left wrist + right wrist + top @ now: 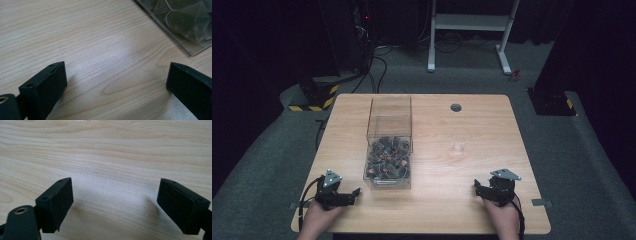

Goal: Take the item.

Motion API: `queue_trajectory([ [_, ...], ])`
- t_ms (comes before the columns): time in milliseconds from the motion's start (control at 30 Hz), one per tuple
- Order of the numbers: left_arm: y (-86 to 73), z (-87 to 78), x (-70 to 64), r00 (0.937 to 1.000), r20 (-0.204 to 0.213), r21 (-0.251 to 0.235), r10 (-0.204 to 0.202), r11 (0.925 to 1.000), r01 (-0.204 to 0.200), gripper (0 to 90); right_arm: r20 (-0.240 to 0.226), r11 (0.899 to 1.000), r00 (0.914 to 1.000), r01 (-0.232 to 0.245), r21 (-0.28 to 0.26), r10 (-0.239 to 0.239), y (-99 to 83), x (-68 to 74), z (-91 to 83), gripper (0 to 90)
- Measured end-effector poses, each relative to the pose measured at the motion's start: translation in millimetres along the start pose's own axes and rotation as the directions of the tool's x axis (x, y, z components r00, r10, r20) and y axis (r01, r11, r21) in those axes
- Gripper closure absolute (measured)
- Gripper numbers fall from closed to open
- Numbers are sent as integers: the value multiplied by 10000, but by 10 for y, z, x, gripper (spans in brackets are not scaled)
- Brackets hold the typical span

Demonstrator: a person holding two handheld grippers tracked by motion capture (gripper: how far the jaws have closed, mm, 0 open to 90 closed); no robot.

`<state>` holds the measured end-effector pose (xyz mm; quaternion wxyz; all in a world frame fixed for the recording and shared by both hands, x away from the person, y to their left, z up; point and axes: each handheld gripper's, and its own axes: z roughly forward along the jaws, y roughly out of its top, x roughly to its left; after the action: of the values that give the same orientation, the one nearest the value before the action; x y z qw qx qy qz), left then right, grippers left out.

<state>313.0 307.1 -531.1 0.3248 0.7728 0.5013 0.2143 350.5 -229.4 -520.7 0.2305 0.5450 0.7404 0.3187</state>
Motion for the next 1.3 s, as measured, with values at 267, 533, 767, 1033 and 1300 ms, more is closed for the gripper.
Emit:
queue_trajectory([
  [267, 0, -1, 1, 10000, -3, -7, -3, 10000, 3, 36, -318, 9991, 9991, 261, -337, -272, 27, 82, -72, 161],
  [533, 0, -1, 1, 10000, -3, -10, -3, 10000, 3, 36, -620, 9959, 9962, 576, -692, -619, 57, 189, -126, 172],
  [767, 0, -1, 0, 10000, -8, -11, -7, 10000, 7, 37, -1017, 9932, 9916, 707, -924, -801, 95, 317, -172, 181],
  [1033, 0, -3, 3, 10000, -7, 22, 36, 10000, -36, 37, -1369, 9871, 9814, 1212, -1043, -1349, 174, 511, -184, 199],
  [1300, 0, -4, 3, 10000, -19, 27, 39, 10000, -39, 37, -1688, 9832, 9726, 1412, -1157, -1596, 208, 599, -188, 236],
])
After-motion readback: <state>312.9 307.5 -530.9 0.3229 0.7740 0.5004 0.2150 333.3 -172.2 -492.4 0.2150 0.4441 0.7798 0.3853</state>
